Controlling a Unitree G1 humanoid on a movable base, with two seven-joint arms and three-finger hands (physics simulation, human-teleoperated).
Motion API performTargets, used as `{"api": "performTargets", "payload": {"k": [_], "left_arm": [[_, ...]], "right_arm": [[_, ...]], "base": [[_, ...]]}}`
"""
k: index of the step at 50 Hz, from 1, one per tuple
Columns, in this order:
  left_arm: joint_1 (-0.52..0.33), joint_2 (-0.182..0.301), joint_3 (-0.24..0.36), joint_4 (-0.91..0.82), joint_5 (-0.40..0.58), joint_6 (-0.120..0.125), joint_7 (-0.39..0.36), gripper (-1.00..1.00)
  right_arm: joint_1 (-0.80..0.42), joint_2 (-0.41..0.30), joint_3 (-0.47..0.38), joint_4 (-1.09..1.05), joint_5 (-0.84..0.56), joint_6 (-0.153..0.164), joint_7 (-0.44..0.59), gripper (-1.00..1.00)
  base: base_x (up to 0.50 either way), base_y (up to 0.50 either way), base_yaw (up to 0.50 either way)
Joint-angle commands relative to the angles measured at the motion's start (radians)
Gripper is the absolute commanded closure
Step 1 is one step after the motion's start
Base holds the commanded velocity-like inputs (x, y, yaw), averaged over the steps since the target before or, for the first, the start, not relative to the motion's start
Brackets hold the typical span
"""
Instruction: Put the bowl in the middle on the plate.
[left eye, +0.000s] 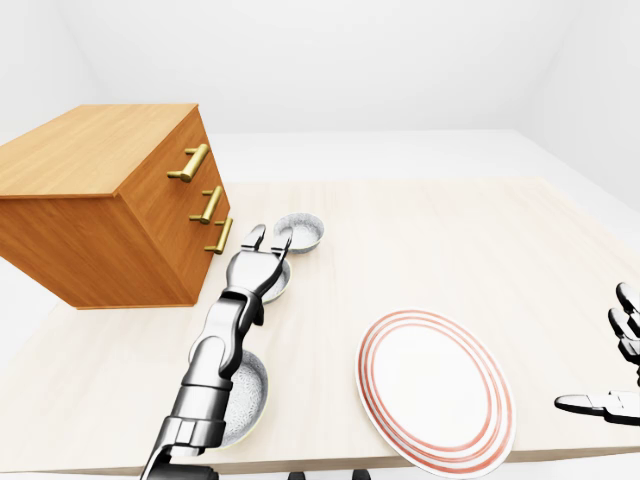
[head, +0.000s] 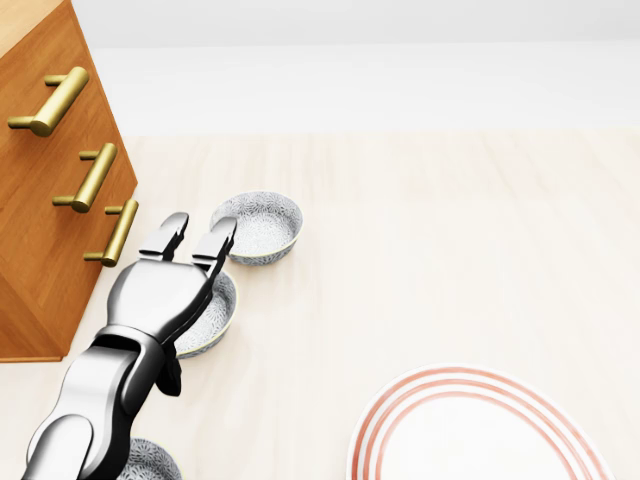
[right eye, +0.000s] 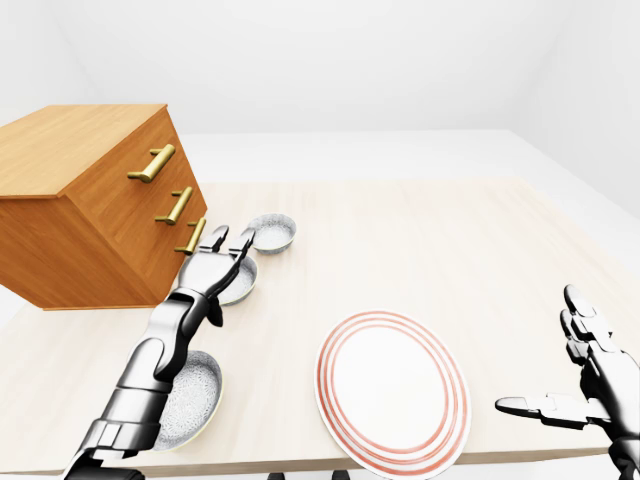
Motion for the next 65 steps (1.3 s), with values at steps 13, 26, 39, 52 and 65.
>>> {"api": "performTargets", "payload": {"k": [13,26,39,52,65], "left_arm": [[-0.034,0.011,-0.001,0.106,0.014,0.0,0.037,-1.0],[-0.05,0.015,-0.006,0.169,0.016,0.0,0.064,-1.0],[-0.086,0.015,-0.016,0.29,0.012,0.0,0.124,-1.0],[-0.103,0.018,-0.024,0.357,0.002,0.0,0.162,-1.0],[-0.131,0.019,-0.031,0.436,-0.005,0.0,0.196,-1.0]], "right_arm": [[0.0,0.001,0.001,0.004,-0.003,0.0,0.0,-1.0],[0.0,0.002,-0.002,-0.005,-0.003,0.0,0.002,-1.0],[0.0,-0.002,0.002,-0.005,-0.002,0.0,0.002,-1.0],[0.004,0.005,-0.002,0.001,0.0,0.0,0.002,-1.0],[0.001,0.001,0.0,-0.001,-0.003,0.0,0.002,-1.0]], "base": [[0.0,0.0,0.0],[0.0,0.0,0.0],[0.0,0.0,0.0],[0.0,0.0,0.0],[0.0,0.0,0.0]]}}
